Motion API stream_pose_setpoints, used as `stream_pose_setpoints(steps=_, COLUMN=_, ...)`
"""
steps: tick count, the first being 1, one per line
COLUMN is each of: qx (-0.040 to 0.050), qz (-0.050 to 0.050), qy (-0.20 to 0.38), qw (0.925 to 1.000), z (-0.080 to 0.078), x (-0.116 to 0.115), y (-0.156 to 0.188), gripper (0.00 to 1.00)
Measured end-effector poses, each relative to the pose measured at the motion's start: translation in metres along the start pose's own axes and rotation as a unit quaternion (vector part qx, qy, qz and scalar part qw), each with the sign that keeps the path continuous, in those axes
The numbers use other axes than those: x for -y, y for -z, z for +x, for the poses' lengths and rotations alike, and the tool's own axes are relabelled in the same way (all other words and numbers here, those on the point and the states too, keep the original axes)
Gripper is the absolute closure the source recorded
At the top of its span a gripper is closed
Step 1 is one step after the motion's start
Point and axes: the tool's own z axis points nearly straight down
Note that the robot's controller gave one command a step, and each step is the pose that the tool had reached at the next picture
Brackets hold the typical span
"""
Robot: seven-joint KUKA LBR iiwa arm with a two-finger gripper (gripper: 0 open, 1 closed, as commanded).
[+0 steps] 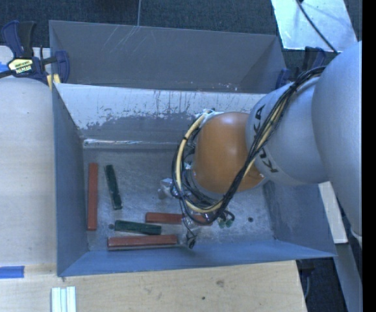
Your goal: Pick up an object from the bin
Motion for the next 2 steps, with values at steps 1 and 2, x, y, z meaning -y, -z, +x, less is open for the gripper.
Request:
stream_pose_setpoints(steps=1, qx=0.0005, qz=0.002, qy=-0.004, qw=1.0, z=0.0, x=0.006, y=0.001, gripper=1.0)
stream_pose_setpoints(steps=2, qx=0.0036, qz=0.003, qy=-0.025, qw=0.9997, z=-0.02, x=0.024, y=0.148, gripper=1.0)
